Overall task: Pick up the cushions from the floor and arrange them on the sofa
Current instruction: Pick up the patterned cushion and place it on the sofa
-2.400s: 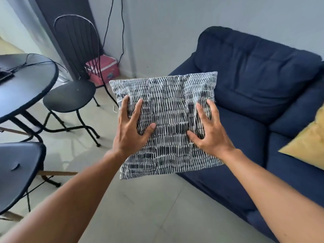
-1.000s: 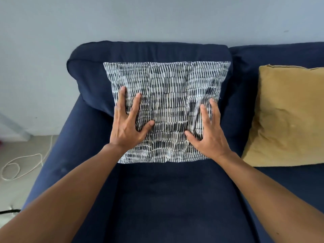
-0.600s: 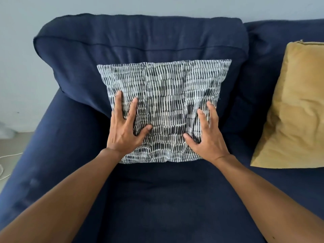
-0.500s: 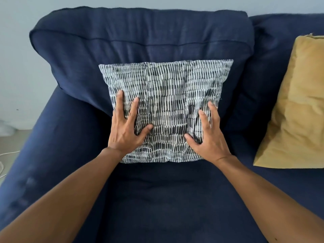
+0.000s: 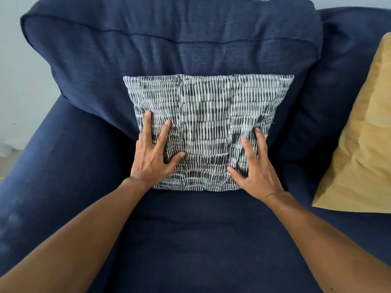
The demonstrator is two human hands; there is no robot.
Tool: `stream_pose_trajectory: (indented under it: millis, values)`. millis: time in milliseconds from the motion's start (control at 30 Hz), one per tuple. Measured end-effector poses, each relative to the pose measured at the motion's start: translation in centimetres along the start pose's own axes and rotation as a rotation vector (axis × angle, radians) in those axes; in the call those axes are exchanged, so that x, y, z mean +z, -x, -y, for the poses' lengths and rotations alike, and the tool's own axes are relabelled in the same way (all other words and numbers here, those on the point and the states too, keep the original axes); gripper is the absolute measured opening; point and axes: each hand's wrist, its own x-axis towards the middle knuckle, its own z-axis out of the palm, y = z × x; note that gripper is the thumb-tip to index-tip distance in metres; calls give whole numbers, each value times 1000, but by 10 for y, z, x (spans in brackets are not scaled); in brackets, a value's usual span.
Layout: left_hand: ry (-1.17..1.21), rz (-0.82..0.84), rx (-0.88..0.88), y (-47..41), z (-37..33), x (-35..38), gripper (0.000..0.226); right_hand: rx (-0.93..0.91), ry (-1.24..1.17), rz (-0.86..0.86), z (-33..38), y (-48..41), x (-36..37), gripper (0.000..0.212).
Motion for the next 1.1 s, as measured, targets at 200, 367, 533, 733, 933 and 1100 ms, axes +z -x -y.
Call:
stream_pose_trajectory:
  millis: [200, 367, 533, 733, 933, 1100]
  values:
    - [9, -28, 1, 1, -7, -7, 89, 17, -21, 6, 5, 4, -1, 97]
    - [1, 103, -34, 7, -5, -15, 94, 44, 12, 93, 10, 8, -2, 98]
    - [-12, 202, -72, 9, -5, -18, 97, 94, 65, 173, 10, 3, -6, 95]
    - [-115, 250, -147, 10, -12, -32, 95, 211, 197, 223, 21, 5, -20, 100]
    - [-158, 281, -167, 5, -21, -54, 92, 266, 300, 274, 39, 3, -42, 102]
    - [-152, 285, -157, -1, -28, -76, 91, 242, 316, 276, 58, -3, -62, 101]
